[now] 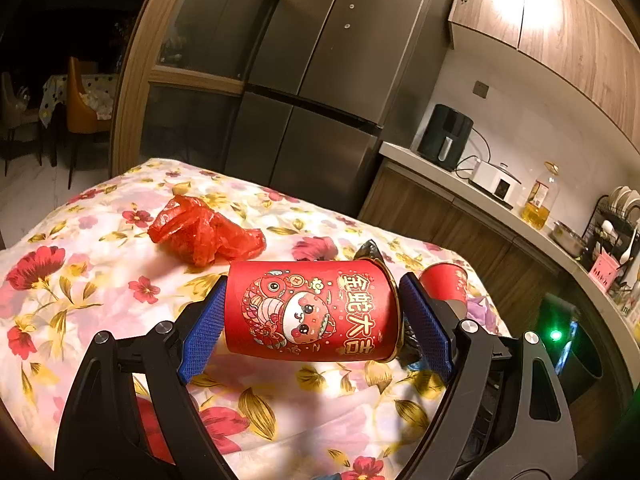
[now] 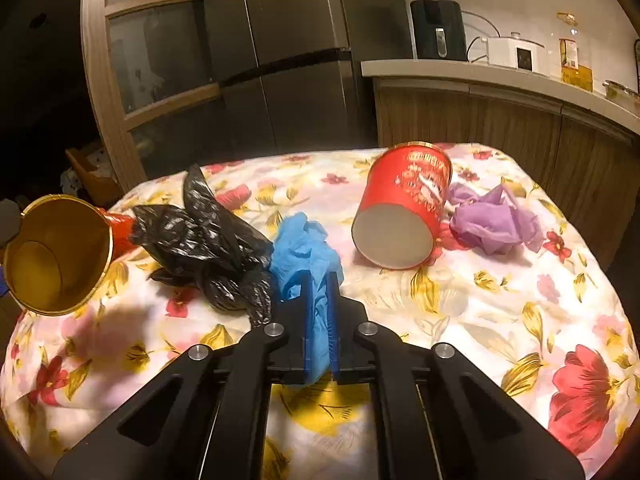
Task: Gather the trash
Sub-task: 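Grasp the large red printed paper tube with the left tool while the right tool grasps the blue gloves, then carry the red tube and blue gloves over the bin and open both tools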
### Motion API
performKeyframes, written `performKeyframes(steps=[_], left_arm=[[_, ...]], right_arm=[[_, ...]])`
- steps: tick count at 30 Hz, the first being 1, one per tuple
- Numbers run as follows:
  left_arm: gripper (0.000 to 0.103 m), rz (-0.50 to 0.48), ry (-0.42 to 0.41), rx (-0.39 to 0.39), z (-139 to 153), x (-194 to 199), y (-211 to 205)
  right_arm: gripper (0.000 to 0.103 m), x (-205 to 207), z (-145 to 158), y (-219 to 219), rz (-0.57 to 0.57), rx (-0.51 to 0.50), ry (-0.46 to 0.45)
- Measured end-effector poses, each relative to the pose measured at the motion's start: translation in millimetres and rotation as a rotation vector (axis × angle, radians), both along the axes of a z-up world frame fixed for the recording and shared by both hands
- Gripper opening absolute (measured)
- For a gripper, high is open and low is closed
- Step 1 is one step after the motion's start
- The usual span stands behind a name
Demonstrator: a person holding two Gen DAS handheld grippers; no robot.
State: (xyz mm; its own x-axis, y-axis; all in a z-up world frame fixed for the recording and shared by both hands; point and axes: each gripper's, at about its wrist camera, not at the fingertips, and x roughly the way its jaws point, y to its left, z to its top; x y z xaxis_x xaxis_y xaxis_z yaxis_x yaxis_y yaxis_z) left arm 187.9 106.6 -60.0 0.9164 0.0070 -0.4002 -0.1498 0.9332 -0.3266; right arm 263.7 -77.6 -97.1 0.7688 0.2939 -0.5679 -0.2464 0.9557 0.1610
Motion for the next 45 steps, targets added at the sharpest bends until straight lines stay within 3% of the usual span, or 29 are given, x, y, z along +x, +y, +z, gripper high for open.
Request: performKeyframes(steps=[22,45], left_arm=[[0.083,-0.053,-0.052,0.017,21.1,-22.9,-30.1],[0.083,-0.255,-0.095,0.078,39.8,-19.6,-155.5]], right_arm=[[0.003,-75.8,76.8,-59.4,-0.070,0.069,-0.203],[0.003,-115.8,108.0,-154.2,-0.223,0.073,-0.291]])
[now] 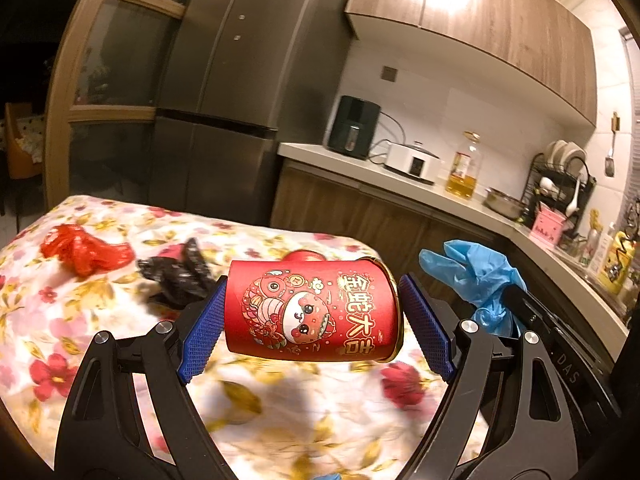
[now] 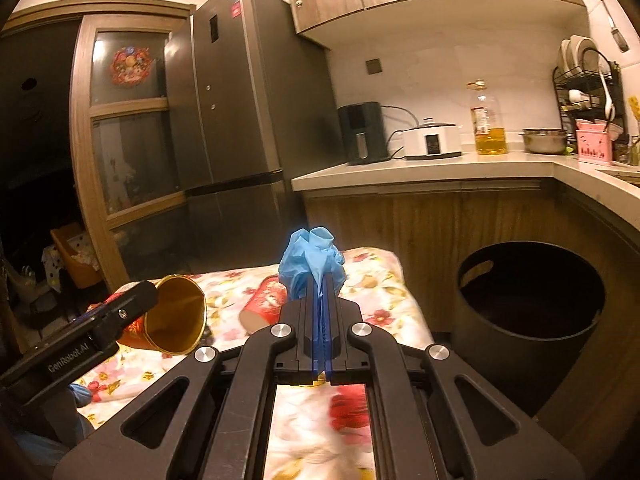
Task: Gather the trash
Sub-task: 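Carry the red tube and blue gloves over the bin and open both tools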
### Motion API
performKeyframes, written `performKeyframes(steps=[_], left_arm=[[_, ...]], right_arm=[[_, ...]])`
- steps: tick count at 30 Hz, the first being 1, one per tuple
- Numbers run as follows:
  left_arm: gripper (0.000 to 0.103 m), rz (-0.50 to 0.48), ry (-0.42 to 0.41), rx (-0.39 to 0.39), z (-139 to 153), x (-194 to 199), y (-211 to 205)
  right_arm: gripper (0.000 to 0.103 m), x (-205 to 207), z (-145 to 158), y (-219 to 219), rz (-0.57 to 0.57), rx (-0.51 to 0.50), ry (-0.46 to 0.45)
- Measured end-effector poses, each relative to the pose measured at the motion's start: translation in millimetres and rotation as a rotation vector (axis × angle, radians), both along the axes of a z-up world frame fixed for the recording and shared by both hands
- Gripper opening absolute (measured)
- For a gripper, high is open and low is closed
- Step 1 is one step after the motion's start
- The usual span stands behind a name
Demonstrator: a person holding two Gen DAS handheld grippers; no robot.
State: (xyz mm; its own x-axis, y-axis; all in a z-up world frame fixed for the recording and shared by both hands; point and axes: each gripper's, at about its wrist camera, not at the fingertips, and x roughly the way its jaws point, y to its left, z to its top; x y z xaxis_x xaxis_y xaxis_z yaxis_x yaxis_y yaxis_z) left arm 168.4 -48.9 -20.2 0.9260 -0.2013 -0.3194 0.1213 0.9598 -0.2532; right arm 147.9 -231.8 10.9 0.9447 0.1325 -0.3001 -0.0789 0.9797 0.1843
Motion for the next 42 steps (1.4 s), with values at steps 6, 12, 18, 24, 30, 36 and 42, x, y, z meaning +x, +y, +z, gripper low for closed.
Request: performKeyframes(steps=[6,12,18,24,30,36,42], left_arm=[[0.083,-0.050,-0.003,0.010,1.4,5.9,-26.8],[0.083,-0.094,-0.017,0.018,7.2,14.5,-53.3],[0.083,-0.151,-0.052,0.023,19.3,25.6,-86.0],[0.083,-0.218,-0.081,0.016,29.5,38.8,-124.6],[0.083,-0.299,-0.099,0.012,34.6,52.5,-171.3],[0.083,-0.368,-0.101,0.022,32.3,66.9,-214.2],[0.083,-0.417,-0.072,0.031,21.8,83.5,-246.8]], right_arm=[[0.003,-3.8,2.2,-17.2,-0.037,0.003,-0.011],[0.003,-7.2,6.2,-37.0,-0.084,0.005,-0.025],[0.003,-7.8,10.6,-61.6,-0.140,0.010,-0.044],[0.003,-7.2,19.0,-97.7,-0.222,0.017,-0.070],[0.003,-4.9,25.1,-132.5,-0.302,0.029,-0.090],[0.003,-0.3,24.0,-160.6,-0.356,0.034,-0.091],[0.003,6.3,20.1,-180.7,-0.387,0.040,-0.081]])
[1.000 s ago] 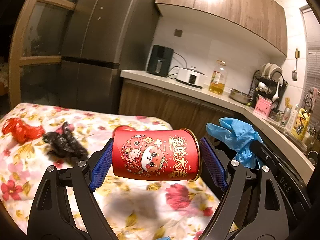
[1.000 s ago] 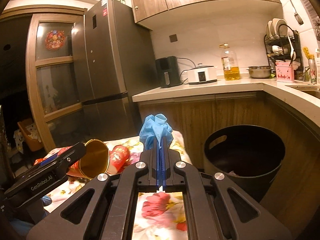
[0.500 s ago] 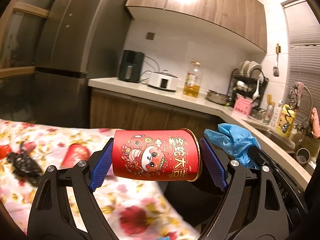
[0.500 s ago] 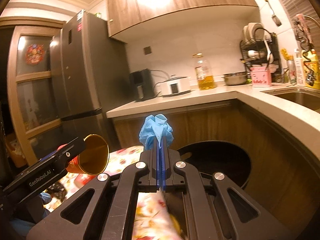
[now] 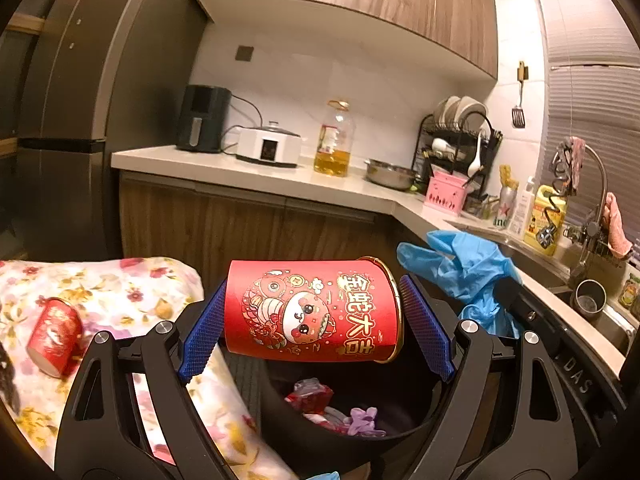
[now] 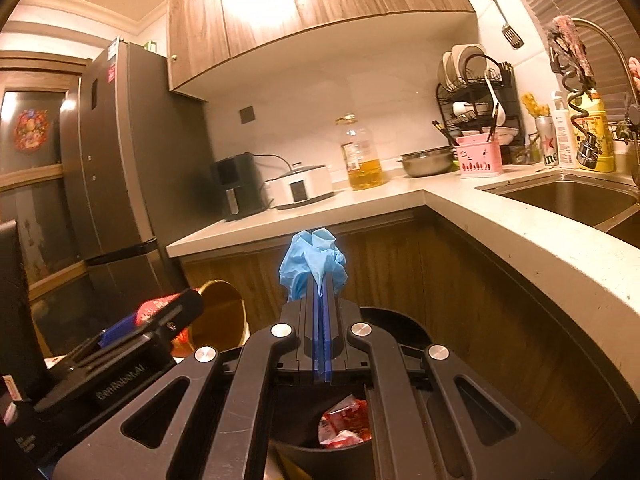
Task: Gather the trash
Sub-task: 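Carry the red tube and blue gloves over the bin and open both tools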
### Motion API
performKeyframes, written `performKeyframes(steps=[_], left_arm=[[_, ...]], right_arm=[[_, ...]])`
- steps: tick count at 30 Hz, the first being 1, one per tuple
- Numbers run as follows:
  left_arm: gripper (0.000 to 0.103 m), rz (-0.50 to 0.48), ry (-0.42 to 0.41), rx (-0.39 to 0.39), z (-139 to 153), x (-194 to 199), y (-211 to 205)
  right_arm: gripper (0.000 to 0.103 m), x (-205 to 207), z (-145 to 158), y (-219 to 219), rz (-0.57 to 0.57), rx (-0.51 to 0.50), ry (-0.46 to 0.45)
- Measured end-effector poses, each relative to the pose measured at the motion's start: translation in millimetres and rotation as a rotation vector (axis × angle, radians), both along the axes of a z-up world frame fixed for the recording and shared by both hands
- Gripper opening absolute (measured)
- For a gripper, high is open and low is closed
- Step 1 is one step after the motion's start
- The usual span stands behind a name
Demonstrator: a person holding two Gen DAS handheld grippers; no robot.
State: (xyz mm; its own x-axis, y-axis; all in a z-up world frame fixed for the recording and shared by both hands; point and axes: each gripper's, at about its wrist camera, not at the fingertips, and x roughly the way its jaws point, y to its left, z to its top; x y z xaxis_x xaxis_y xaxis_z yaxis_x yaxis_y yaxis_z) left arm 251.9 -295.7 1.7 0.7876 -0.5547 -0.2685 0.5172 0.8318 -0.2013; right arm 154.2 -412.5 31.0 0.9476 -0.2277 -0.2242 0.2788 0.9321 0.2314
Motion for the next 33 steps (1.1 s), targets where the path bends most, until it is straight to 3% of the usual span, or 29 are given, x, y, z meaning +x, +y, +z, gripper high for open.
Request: performKeyframes(steps=[16,28,33], left_arm=[[0.083,-0.036,0.050,0.041,-24.6,27.7,-34.3],[0.089,-0.010,0.070,0.033,-28.8,36.1,-27.4],[0.091,0.020,0.070,0.030,-28.4,36.5,-17.2]], right_arm=[[0.003,23.7,-18.9,-25.1,-0.010,0.043,0.039],[0.003,35.3,-27.3,-31.9,-0.001,0.056,0.072],[0.027,37.2,-29.7,-31.5,0.001,0.061,0.078]])
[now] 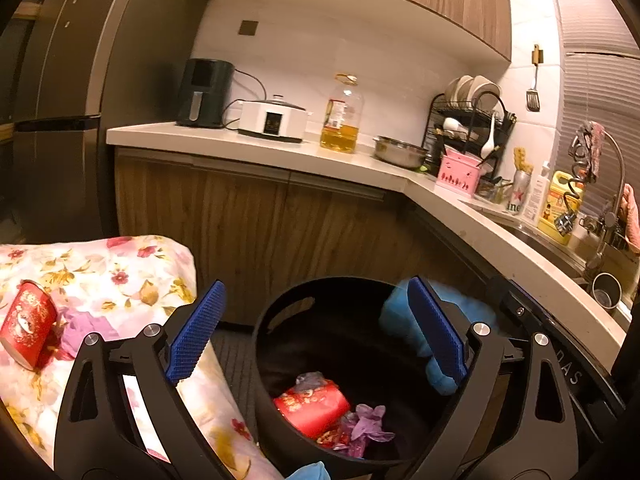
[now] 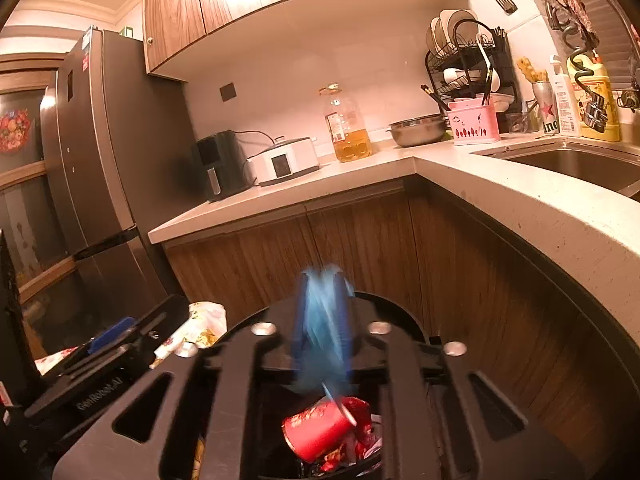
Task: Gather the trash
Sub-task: 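Carry the red tube and blue gloves over the bin and open both tools, then move both open tools back over the sheet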
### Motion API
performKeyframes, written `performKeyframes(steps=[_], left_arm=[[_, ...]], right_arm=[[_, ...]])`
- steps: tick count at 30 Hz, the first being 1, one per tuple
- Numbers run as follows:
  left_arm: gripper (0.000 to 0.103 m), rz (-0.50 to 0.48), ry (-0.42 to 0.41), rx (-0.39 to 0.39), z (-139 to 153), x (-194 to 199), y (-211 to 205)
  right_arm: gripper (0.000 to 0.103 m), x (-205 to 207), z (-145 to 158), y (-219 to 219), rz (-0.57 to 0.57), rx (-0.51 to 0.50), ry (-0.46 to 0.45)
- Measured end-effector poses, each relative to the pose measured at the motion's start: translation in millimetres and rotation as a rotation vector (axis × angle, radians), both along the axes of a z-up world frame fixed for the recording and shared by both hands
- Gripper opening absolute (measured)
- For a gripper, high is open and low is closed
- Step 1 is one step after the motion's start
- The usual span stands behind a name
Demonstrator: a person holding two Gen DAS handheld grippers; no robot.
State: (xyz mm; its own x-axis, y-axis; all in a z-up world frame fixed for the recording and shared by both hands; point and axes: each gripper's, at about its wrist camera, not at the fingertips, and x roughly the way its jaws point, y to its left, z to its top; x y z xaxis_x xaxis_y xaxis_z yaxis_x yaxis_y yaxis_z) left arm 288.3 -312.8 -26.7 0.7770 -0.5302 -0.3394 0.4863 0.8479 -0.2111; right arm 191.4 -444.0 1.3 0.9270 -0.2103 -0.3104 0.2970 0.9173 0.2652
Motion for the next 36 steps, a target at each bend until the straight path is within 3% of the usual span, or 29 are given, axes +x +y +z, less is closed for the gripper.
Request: performKeyframes(steps=[4,6,14,28,36], left_arm=[[0.093,0.031,-0.003,0.010,-1.8,-0.8,8.6],[0.094,0.056,-0.002,0.022,-4.2,-1.8,15.0],[0.095,0.142,0.008,0.043,-12.1,-8.3,50.8],[0.095,0.369,0.000,0.114,-32.1,-17.4,145.7],[0.095,0.466,0.012,0.136,-45.6,-0.3,192.8]], right_arm=[[0.031,-1.6,-2.2,2.4,-0.009,-0.006,0.009],[0.044,-4.4,-2.4,4.8,-0.015,-0.009,0.007],[0.061,-12.6,-2.9,16.9,-0.020,-0.023,0.001],[0.064,-13.7,-7.9,63.3,0.054,-0.009,0.004],[0.064,-1.3,-10.5,104.5,0.129,-0.029,0.008]])
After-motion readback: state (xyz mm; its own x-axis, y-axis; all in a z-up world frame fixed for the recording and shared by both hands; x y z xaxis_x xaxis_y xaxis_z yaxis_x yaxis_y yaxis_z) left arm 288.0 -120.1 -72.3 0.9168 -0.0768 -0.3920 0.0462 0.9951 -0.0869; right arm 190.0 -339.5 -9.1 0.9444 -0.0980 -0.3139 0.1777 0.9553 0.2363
